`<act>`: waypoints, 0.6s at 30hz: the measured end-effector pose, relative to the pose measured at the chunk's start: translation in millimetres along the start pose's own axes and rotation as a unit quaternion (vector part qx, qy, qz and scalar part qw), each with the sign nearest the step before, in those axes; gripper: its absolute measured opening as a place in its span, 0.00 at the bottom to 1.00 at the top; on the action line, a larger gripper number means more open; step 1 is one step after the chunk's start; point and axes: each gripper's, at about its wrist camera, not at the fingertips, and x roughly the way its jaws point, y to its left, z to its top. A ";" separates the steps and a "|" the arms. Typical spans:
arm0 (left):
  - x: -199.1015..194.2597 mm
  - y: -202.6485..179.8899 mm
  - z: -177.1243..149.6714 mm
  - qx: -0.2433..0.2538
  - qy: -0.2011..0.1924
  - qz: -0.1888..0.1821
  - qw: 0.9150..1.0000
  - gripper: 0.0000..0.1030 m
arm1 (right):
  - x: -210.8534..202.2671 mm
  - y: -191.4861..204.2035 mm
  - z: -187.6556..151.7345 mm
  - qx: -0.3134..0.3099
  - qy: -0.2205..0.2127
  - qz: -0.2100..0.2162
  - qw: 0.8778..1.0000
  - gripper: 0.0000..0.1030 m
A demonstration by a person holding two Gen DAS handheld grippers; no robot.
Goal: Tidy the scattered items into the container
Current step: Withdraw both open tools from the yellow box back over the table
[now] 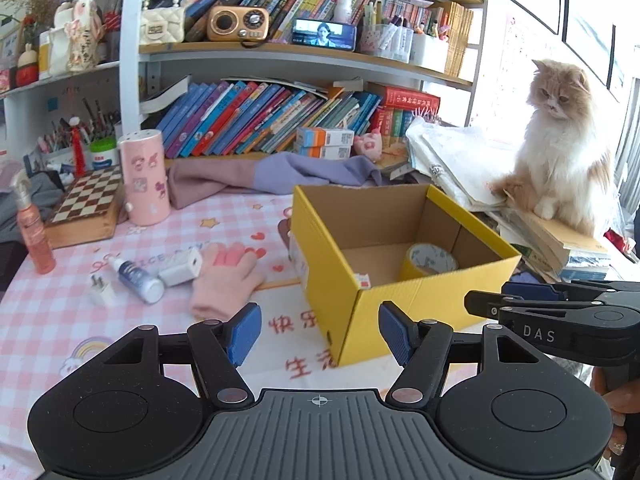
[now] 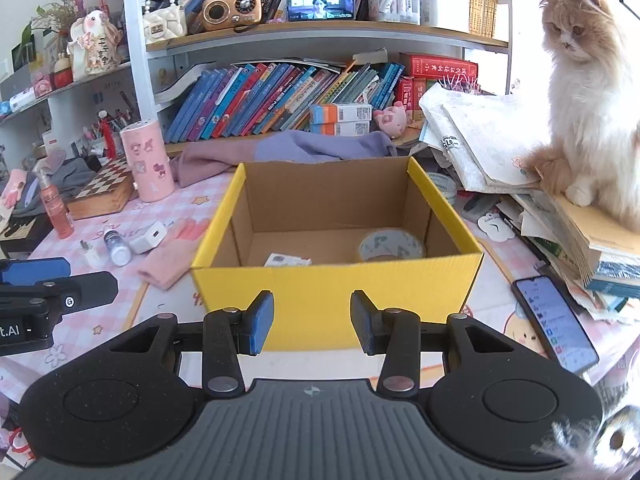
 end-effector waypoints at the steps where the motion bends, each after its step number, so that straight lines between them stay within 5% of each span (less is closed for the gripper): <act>1: -3.0 2.5 -2.3 -0.001 0.001 0.000 1.000 0.64 | -2.7 3.1 -2.5 0.001 0.000 -0.001 1.000 0.39; 18: -41.5 38.0 -44.7 -0.006 0.031 0.005 0.999 0.65 | -29.7 61.1 -50.4 0.001 0.026 0.003 1.000 0.39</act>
